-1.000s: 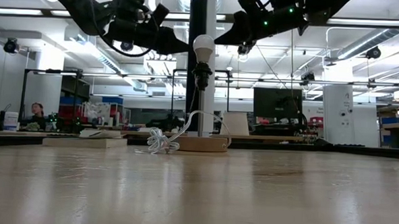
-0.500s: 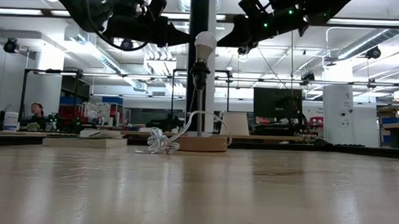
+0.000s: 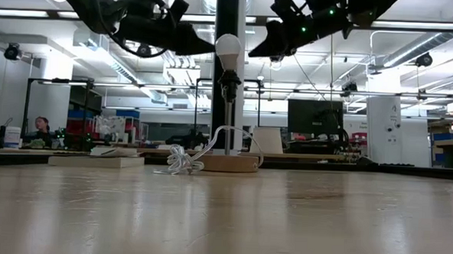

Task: Screw lightbulb
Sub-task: Remove the lightbulb from the lamp

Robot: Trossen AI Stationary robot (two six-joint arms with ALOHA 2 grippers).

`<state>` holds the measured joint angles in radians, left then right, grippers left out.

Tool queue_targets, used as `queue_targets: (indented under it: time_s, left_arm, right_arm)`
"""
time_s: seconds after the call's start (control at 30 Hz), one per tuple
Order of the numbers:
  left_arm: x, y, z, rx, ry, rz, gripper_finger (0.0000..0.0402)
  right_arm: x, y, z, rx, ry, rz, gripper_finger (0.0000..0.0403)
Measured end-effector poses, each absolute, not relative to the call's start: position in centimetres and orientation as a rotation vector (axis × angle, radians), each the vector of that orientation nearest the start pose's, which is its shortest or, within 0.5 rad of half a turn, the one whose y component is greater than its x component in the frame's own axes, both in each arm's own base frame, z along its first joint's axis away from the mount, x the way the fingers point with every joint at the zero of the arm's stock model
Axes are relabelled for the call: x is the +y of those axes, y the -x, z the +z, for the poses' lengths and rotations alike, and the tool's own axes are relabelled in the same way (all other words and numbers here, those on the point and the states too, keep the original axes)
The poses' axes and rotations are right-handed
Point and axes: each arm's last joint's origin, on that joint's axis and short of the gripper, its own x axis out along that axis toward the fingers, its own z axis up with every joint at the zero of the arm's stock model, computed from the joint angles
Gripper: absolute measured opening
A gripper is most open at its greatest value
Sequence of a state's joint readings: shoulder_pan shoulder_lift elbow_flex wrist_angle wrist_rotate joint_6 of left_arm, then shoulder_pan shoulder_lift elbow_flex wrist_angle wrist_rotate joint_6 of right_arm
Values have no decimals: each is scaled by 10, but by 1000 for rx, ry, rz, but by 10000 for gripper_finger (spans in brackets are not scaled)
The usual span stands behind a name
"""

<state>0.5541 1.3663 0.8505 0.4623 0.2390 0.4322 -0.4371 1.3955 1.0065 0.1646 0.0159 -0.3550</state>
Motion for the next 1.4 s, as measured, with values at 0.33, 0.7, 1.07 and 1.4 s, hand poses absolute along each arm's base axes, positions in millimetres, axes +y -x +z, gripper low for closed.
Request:
queue_targets:
  time_s: [0.33,0.7,1.07,1.4]
  left_arm:
    - [154,-262,276,234,-350,274,0]
    - [152,-263,276,213,-336,234,0]
    - [151,-263,277,196,-338,186,0]
    - [151,-263,278,188,-367,187,0]
  right_arm:
    - [-139,-295,284,365,266,-274,0]
    - [-143,-304,278,327,256,-280,56]
    - [-141,-307,285,249,274,-250,203]
    - [-142,-318,277,217,285,-232,257]
